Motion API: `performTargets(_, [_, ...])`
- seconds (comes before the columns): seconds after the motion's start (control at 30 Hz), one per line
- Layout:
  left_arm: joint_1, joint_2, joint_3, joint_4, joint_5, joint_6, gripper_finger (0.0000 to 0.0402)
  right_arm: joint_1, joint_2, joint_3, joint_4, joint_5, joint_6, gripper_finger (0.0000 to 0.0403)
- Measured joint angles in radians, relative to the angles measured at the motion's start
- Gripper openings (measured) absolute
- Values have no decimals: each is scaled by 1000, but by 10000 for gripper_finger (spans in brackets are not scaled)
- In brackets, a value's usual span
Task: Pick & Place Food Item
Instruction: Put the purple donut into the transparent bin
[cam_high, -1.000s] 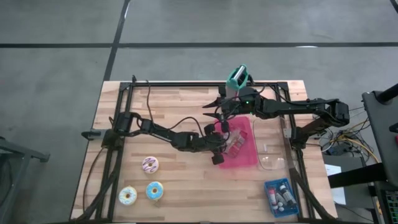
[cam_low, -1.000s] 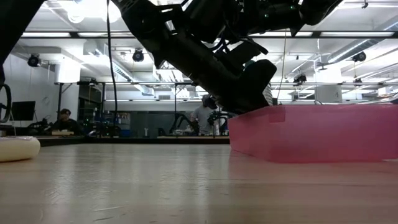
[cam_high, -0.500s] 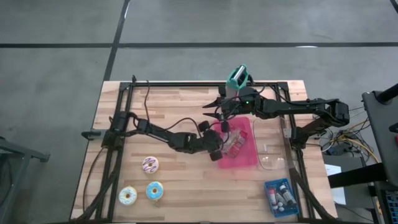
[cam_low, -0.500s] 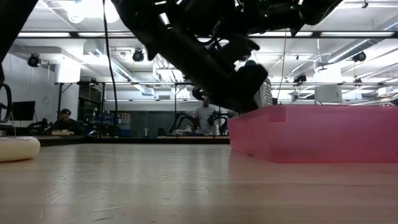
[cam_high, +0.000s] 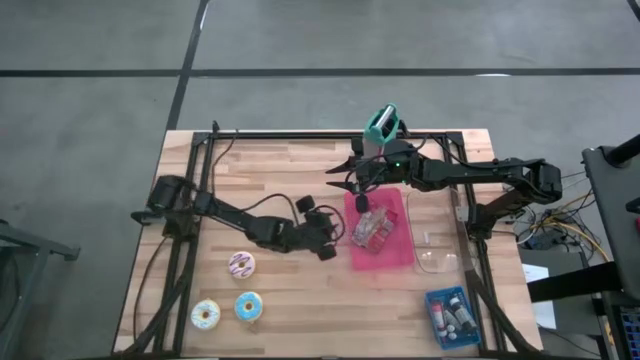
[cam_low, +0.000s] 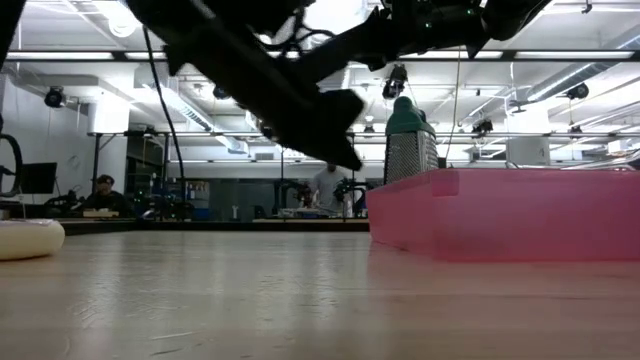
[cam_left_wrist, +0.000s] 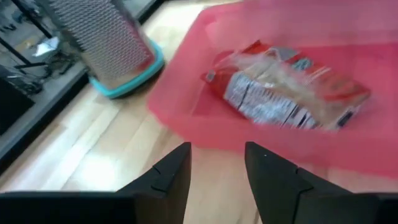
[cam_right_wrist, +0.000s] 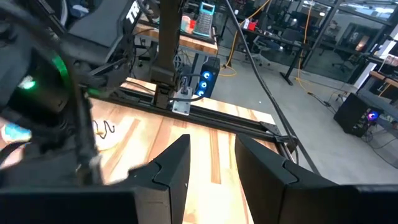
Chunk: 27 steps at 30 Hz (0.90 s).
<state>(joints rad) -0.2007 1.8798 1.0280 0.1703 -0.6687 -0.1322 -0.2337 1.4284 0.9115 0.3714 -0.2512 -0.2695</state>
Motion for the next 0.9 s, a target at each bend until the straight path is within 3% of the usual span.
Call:
performTargets(0.17, [-34,-123,-127,0,-57,-36,154,0,0,0,0,0,0,121])
performTargets(0.53, [-72,-402,-372,-39,-19,-157,154,0,0,0,0,0,0,121])
performTargets(0.9, [-83,-444,-533,149,42,-161,154,0,0,0,0,0,0,121])
